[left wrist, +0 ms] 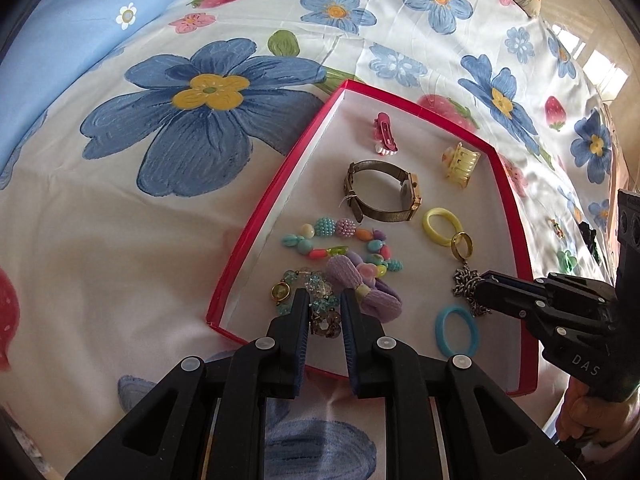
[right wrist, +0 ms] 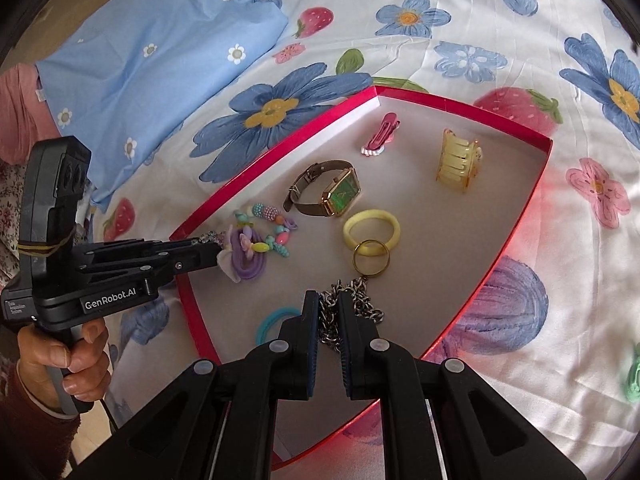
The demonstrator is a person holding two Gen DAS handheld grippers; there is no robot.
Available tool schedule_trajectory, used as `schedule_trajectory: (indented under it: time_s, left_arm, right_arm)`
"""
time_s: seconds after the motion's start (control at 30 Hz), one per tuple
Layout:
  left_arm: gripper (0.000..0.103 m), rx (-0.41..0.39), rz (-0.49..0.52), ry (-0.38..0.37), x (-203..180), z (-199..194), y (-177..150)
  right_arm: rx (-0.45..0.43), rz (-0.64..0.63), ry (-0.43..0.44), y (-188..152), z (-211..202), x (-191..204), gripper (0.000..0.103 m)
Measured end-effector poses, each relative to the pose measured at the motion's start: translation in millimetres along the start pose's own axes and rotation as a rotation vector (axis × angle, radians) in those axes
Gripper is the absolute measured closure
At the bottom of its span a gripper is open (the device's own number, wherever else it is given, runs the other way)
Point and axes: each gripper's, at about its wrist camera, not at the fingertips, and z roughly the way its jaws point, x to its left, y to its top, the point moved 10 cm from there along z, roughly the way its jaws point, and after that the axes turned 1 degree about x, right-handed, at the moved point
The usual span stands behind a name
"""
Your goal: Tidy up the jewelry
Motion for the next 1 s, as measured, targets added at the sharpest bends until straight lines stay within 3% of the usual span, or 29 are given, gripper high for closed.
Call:
schedule_trajectory:
  time_s: [0.5,0.67,0.7,0.83,1.0]
  left_arm:
    - [0.081,0.001,0.005,0.015,-1.0,-1.2,-1.5]
    - [0.060,-0.015,0.003,0.016,-3.2,-7.7,-0.7]
    - [0.059,-0.018,0.004,0.018,-3.2,-8.9,-0.2]
    - [0.050,-0.041,-0.006,0.015,-3.9,-19.1,-1.4]
    - [0.031,-0.077,-0.030,0.013,-0.7,-36.4,-6.8]
  right_arm:
    - [0.006,0.007,0.022,2.5,3.1,1.4,0.090]
    - [-0.027,0.032,0.034,5.5,-6.5,-1.2,0.083]
    - [-0.040,0.038,0.035,6.8,-10.7,-2.1,0.079]
    - [-0.097,0.057,0.030,13.0,-28.3,-6.6,0.075]
    - [-0.192,0.101,0.040,17.8,-53.6,-13.4,0.053]
